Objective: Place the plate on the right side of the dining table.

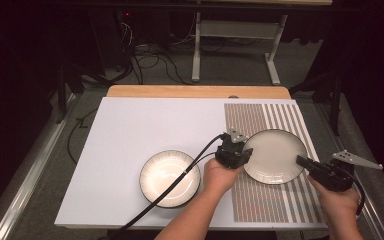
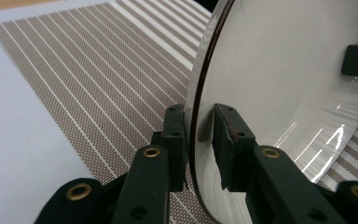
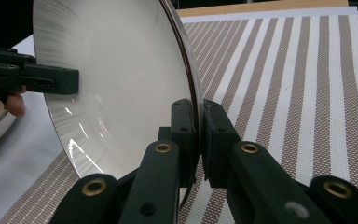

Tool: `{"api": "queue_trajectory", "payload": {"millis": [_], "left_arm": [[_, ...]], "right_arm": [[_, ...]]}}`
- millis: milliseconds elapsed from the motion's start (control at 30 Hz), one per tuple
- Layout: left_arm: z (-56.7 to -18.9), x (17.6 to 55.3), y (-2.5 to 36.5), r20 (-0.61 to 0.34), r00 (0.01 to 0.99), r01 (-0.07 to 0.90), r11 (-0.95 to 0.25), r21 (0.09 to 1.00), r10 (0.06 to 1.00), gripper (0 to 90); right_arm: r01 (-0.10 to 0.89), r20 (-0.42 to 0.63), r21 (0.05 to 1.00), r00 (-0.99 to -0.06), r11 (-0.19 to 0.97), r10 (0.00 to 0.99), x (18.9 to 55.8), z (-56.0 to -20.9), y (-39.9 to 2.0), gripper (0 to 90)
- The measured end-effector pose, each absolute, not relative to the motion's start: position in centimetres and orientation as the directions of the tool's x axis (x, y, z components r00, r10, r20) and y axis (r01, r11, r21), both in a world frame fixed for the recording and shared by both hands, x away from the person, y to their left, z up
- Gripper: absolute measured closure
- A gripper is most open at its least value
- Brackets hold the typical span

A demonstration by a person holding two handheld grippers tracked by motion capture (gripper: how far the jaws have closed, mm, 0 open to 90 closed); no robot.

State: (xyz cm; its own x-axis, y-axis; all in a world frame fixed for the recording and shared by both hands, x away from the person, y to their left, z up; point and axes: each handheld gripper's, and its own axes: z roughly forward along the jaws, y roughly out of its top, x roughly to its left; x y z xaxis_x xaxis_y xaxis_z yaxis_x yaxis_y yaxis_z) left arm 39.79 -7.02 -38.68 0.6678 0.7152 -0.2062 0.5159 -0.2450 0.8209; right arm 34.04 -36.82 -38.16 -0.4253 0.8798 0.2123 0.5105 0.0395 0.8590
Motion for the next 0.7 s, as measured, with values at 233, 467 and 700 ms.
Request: {"api": "queue_trajectory", "payload": {"millis": [233,467,700], "left_arm": [[-39.4,40.3,-7.7,-0.215,0.656,0.537,-0.247,0.807,0.724,74.8],[-39.4,40.5,-8.0,-0.221,0.645,0.549,-0.243,0.8,0.731,74.7],[-38.6,40.4,-8.5,-0.194,0.645,0.542,-0.263,0.798,0.739,67.2]], "right_arm": [[0.535,0.228,0.844,-0.405,0.027,0.885,34.4,-38.9,-37.3,86.7],[0.543,0.232,0.839,-0.398,0.024,0.888,34.6,-39.1,-37.5,86.3],[0.555,0.248,0.831,-0.403,0.021,0.881,34.8,-39.3,-37.9,86.3]]}}
